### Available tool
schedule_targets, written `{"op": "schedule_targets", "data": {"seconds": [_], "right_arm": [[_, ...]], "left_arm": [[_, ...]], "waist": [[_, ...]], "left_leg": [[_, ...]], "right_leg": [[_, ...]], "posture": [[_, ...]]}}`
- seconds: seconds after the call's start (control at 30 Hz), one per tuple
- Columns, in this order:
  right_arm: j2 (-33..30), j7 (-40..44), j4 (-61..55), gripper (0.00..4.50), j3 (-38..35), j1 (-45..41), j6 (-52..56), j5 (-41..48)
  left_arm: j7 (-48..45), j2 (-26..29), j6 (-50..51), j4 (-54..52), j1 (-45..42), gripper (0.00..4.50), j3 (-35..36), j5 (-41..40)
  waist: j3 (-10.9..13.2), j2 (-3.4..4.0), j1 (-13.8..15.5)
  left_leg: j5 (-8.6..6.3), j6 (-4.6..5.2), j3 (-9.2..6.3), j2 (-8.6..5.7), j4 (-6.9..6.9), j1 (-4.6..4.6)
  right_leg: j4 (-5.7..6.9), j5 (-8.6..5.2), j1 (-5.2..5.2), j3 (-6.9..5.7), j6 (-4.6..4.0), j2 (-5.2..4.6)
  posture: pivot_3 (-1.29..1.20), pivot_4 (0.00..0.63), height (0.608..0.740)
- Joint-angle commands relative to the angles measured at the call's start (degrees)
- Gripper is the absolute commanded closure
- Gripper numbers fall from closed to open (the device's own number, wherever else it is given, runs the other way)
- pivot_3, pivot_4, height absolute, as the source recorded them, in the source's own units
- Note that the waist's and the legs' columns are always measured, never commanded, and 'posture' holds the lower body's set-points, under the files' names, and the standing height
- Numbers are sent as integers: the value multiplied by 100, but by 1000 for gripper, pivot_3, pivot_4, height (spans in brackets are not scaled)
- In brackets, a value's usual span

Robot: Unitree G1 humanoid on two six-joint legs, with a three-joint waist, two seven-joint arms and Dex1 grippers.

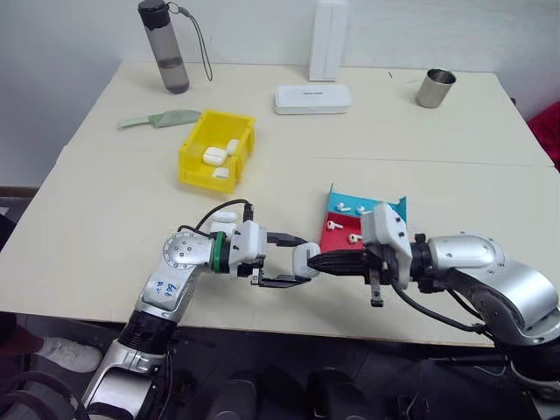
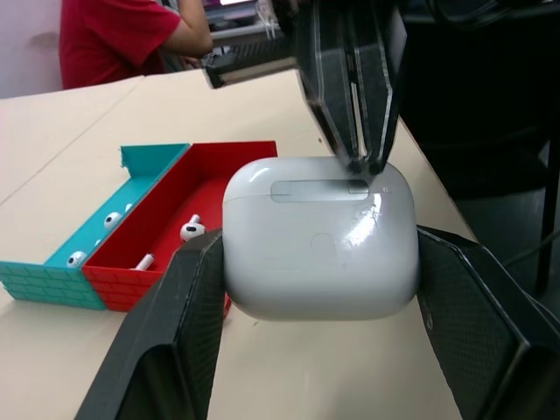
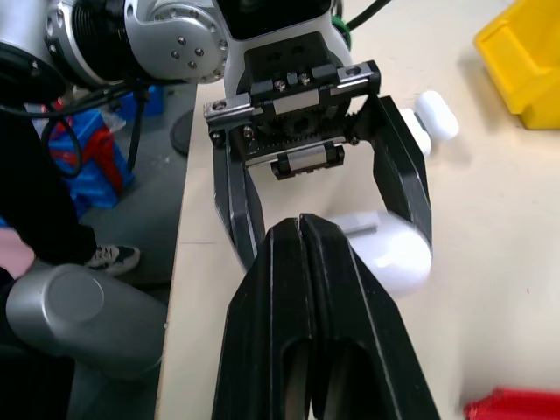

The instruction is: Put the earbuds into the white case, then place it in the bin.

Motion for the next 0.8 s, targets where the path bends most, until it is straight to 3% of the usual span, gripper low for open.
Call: {"op": "schedule_targets", "data": {"seconds": [0.03,0.17,0.27,0.47,0.63,0.8], "right_arm": [[-187,284,-36,4480,-657,633,-235,172],[311,-114,-269,4480,-1595,1292,-585,558],[490,-366,-619,3910,-2392,1950,-375,1207],[1596,-1574,-1165,1778,-3171,2299,-1650,536],[1928,-1997,-1048,23,-3075,2261,-2417,-287],[1904,-1904,-998,23,-2672,2328,-2650,-617]], "left_arm": [[113,-7,209,-558,107,1719,420,-624],[474,91,670,-730,197,1719,945,-1092],[1040,203,1157,-727,125,1719,1534,-1406],[2675,513,1578,131,-720,1719,2592,-1149],[3458,726,988,1841,-1662,1719,2611,-276],[3423,644,228,3651,-2543,1719,2437,144]], "waist": [[1,-2,0],[2,-4,-16],[2,-4,-8],[2,-9,-10],[0,-13,-8],[0,-15,-12]], "left_leg": [[0,0,0,1,0,0],[1,-2,-1,3,2,4],[3,-5,-1,4,2,8],[6,-11,-1,4,6,12],[6,-11,0,-7,1,16],[6,-11,-1,-9,-1,13]], "right_leg": [[1,0,1,0,0,0],[3,0,5,-1,0,1],[10,0,6,-1,0,3],[16,0,8,0,0,5],[21,0,5,0,1,3],[30,0,-1,-8,1,3]], "posture": [[0,150,740],[0,150,740],[0,150,740],[0,150,740],[0,150,740],[0,150,740]]}}
